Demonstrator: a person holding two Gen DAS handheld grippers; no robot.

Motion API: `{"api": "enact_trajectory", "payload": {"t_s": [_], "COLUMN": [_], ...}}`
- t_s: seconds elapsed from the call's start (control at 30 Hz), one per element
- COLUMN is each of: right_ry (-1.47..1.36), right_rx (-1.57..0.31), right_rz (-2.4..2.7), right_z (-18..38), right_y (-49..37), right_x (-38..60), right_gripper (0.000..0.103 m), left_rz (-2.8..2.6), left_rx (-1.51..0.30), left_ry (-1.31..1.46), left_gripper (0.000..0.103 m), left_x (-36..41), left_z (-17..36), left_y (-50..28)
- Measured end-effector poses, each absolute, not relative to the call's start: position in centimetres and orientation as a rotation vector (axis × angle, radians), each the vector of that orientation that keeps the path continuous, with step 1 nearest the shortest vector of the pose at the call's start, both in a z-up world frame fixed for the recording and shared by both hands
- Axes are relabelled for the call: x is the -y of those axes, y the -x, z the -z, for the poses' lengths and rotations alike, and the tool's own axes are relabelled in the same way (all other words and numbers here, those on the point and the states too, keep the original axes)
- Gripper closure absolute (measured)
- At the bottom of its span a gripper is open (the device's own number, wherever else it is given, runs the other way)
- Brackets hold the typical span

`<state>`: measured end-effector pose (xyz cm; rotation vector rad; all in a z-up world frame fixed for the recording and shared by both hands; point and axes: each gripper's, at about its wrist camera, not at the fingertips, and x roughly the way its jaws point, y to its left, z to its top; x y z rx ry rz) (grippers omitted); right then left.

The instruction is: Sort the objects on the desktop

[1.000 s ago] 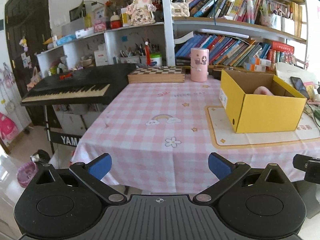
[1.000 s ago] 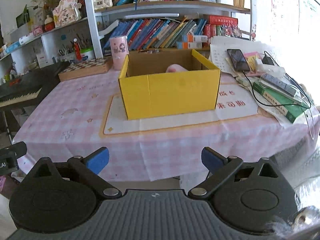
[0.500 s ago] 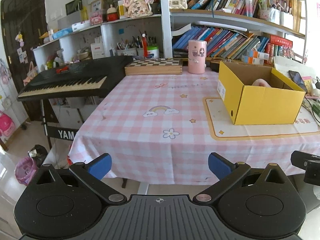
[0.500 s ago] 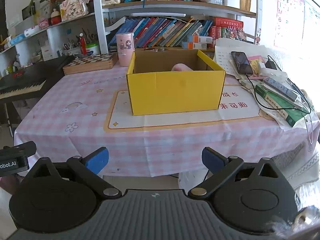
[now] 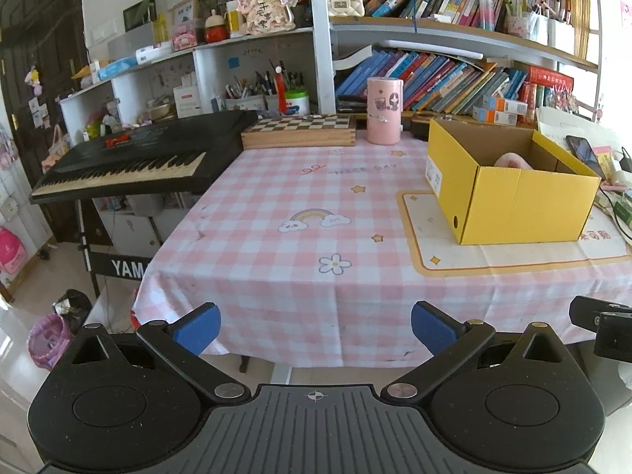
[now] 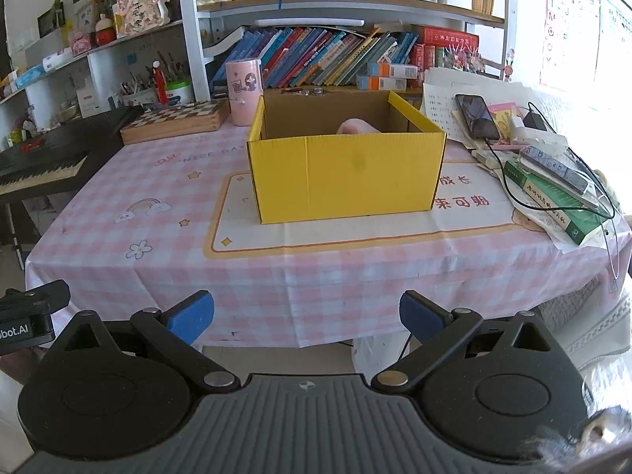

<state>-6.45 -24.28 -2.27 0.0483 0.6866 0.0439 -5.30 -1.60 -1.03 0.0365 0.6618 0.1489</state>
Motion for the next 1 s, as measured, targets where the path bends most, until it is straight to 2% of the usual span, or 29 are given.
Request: {"api": "enact_trajectory", "payload": {"t_s": [1.0], "right_ry": [-0.047], "right_rx": [-0.711], "right_rz": [-0.054], "right_z": [2.9], "right_y": [6.19], "right_x": [24.13], "right_gripper": [0.002], "left_rz": [-0.13], "left_rx": [-0.681], "left_ry": [-0.038], "left_gripper": [0.0], "left_x": [1.69], "left_z": [1.27], "left_y": [5.41]}}
